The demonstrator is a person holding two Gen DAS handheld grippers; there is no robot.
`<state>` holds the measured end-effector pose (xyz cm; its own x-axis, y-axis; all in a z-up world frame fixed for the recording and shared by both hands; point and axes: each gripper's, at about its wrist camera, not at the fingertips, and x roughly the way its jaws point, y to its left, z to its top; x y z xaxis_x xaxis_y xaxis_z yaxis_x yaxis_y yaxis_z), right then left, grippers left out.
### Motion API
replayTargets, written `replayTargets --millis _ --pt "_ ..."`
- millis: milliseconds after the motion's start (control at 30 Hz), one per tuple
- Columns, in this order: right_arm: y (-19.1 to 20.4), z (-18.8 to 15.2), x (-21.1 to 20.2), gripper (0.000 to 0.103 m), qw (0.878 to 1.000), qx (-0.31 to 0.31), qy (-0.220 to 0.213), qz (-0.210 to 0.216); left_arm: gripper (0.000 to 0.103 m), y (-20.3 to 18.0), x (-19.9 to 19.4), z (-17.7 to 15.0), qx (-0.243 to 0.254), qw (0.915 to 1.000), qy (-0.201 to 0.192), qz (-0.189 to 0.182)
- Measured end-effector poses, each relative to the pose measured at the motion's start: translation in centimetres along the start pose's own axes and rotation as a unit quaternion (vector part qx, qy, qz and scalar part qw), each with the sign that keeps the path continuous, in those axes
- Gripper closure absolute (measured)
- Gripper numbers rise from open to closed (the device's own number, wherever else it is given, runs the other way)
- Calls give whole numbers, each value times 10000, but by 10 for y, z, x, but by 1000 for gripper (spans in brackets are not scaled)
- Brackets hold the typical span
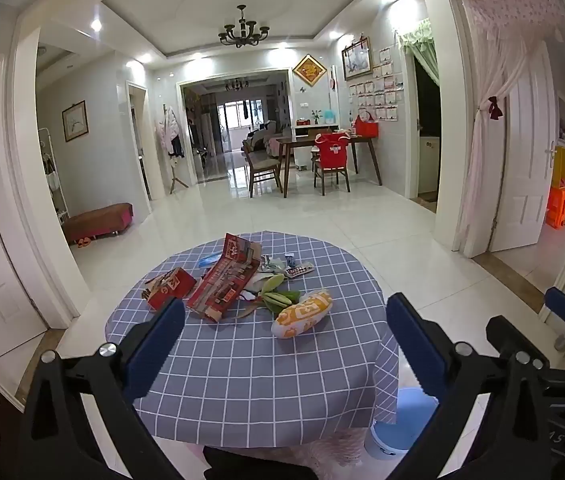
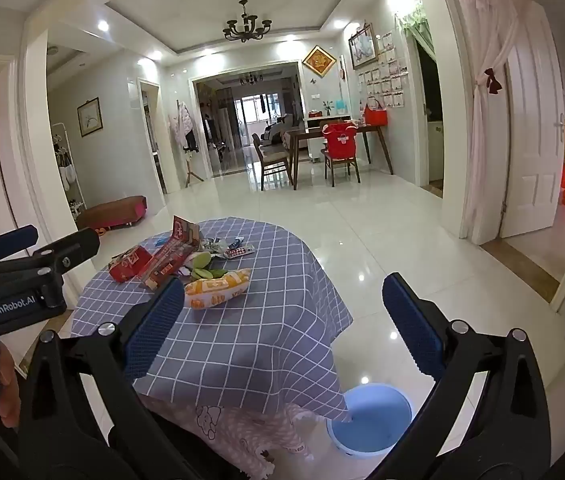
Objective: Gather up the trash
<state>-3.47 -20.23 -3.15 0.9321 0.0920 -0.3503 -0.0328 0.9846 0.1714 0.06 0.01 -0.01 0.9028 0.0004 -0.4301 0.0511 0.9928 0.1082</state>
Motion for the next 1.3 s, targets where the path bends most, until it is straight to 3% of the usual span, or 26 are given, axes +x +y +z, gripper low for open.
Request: replayTargets --millis 1300 --pt "-1 9 3 6 9999 -87 18 -60 4 3 16 0 -23 9999 -15 -158"
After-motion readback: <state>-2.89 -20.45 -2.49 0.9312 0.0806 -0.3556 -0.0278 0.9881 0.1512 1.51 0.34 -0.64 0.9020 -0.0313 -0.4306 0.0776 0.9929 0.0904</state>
